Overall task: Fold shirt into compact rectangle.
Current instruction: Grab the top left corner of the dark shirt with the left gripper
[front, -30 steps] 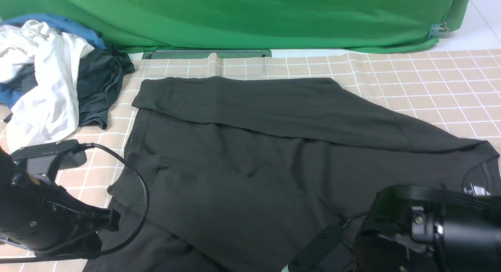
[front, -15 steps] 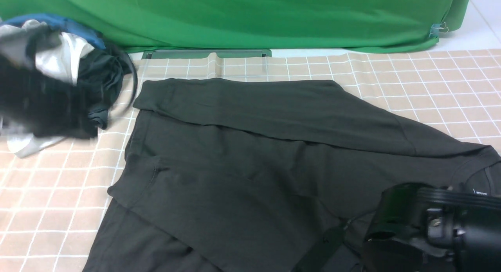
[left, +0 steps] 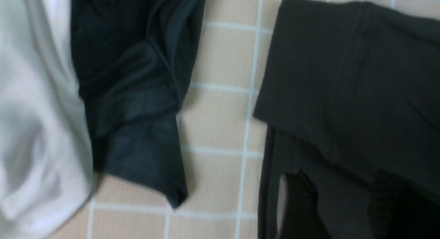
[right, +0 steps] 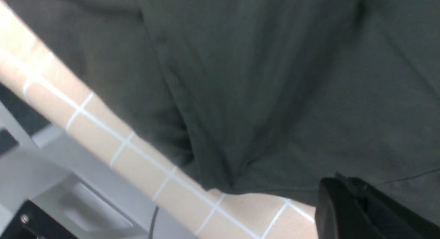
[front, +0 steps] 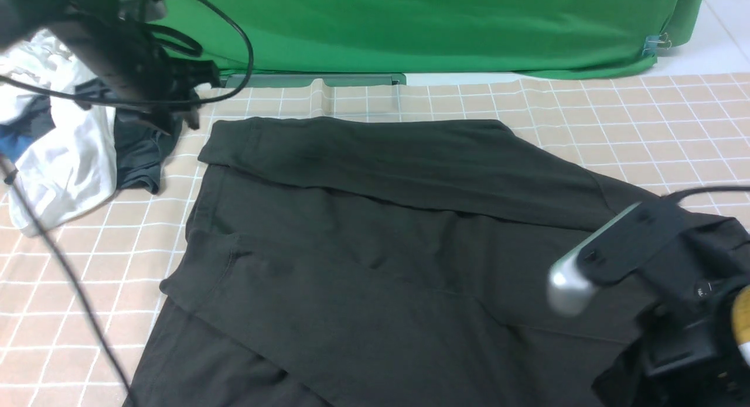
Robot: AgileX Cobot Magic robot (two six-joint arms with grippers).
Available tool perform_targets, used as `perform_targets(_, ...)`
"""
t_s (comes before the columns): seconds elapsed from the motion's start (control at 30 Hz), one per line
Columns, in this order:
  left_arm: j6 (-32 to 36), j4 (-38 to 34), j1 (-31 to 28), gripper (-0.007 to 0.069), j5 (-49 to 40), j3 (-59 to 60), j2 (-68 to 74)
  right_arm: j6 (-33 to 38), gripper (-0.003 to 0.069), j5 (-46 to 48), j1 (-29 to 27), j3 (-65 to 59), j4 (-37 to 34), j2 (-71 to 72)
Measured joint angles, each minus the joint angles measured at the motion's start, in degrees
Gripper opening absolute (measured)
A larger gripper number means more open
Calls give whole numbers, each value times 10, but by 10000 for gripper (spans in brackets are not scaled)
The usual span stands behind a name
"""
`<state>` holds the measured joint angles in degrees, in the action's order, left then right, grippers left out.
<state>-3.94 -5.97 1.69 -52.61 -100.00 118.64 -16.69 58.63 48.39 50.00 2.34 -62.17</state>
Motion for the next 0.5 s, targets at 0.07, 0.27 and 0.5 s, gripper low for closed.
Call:
perform_targets(0.07, 0, 5, 0, 372, 13, -21, 31, 0, 34, 0, -7, 0, 0, 10)
perform_targets(0.27, 1, 9, 0, 482, 59, -55, 109, 0, 34, 2, -13, 0, -1, 19)
perform_targets(0.5, 18, 10, 0, 452, 58, -59, 131, -1, 35, 2, -13, 0, -1, 19)
